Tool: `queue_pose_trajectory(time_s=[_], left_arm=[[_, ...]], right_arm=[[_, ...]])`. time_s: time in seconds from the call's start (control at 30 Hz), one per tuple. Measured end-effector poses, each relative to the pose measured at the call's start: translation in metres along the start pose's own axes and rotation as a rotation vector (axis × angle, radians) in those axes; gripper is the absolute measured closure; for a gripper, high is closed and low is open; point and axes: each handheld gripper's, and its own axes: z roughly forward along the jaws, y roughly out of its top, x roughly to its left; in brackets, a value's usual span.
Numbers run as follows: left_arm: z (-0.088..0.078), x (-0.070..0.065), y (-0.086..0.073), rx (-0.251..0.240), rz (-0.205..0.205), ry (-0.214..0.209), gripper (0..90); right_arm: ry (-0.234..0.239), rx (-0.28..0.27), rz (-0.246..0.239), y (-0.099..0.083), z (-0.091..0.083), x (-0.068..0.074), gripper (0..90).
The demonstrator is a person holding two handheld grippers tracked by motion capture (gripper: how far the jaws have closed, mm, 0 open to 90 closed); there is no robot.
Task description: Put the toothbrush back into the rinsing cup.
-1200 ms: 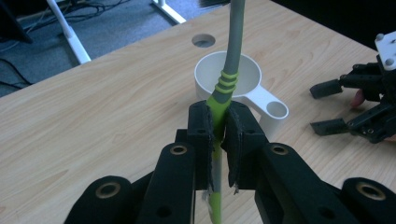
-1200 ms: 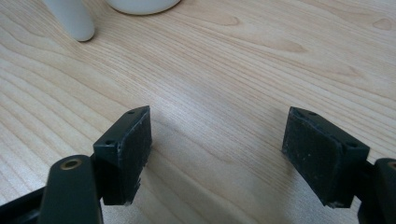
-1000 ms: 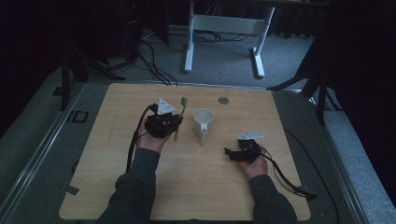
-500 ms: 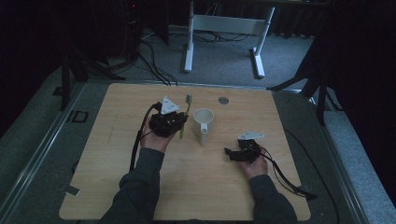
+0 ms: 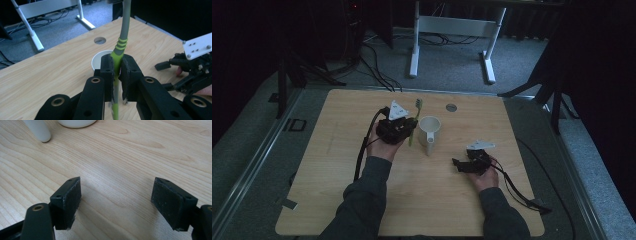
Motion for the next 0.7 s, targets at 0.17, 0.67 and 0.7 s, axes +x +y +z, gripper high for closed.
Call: queue_pose_trajectory(time_s=[0.17,0.67,0.7], left_arm=[[0.001,-0.003,0.002,-0.014,0.003,-0.002,81.1],[0.006,-0.010,0.012,-0.048,0.032,-0.010,81.1],[0.006,-0.011,0.013,-0.053,0.037,-0.010,81.1]], right_arm=[[0.000,0.000,0.000,0.000,0.000,0.000,23.5],[0.000,0.000,-0.001,0.000,0.000,0.000,23.5],[0.000,0.000,-0.001,0.000,0.000,0.000,23.6]])
